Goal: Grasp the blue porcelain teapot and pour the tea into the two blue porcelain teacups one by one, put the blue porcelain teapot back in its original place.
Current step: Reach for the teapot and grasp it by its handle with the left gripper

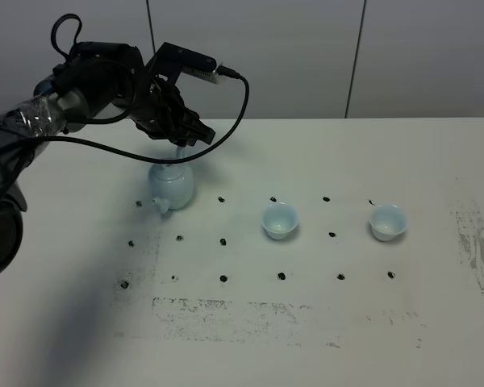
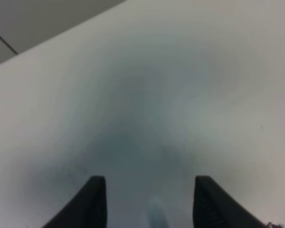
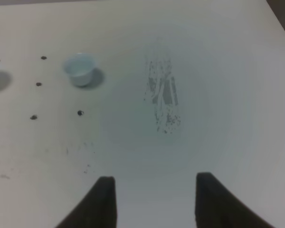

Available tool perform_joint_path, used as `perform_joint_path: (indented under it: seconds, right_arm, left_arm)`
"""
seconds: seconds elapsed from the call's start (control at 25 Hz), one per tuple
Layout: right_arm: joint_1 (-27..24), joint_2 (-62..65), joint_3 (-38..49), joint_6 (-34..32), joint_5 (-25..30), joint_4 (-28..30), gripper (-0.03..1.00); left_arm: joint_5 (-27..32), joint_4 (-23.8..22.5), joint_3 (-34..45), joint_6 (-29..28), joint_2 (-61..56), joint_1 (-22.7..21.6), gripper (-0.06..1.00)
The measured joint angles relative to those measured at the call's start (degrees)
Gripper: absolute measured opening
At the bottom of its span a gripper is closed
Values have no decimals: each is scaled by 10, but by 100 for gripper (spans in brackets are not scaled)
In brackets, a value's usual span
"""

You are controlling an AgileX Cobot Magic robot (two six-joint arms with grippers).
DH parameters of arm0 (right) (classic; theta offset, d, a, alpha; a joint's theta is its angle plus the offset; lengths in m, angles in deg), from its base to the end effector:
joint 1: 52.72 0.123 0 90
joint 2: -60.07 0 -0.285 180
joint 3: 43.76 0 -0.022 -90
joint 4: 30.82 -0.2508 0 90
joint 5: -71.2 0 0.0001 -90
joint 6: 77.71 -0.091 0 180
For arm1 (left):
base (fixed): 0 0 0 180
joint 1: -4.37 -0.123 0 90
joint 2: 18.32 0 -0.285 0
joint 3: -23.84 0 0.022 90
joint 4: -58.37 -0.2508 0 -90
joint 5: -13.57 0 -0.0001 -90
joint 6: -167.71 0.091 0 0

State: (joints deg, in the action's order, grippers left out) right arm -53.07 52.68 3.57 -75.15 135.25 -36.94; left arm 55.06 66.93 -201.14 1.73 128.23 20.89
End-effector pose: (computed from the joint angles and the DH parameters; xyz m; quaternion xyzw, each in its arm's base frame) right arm -0.0111 0.0088 0.2790 -0.0209 0.8591 0.0403 0.5097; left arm 0.5177 -0.1629 0.1792 0.2131 0.9223 -0.0715 0.3144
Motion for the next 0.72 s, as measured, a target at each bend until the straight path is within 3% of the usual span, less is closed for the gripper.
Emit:
perform_joint_path:
  seconds: [0.36, 0.72]
  right_arm:
    - [0, 0, 0, 0, 0, 0, 37]
    - [0, 0, 0, 0, 0, 0, 37]
  left_arm:
    - [-8, -4, 0, -1, 10, 0, 45]
    - [-6, -65, 0, -1, 18, -3, 45]
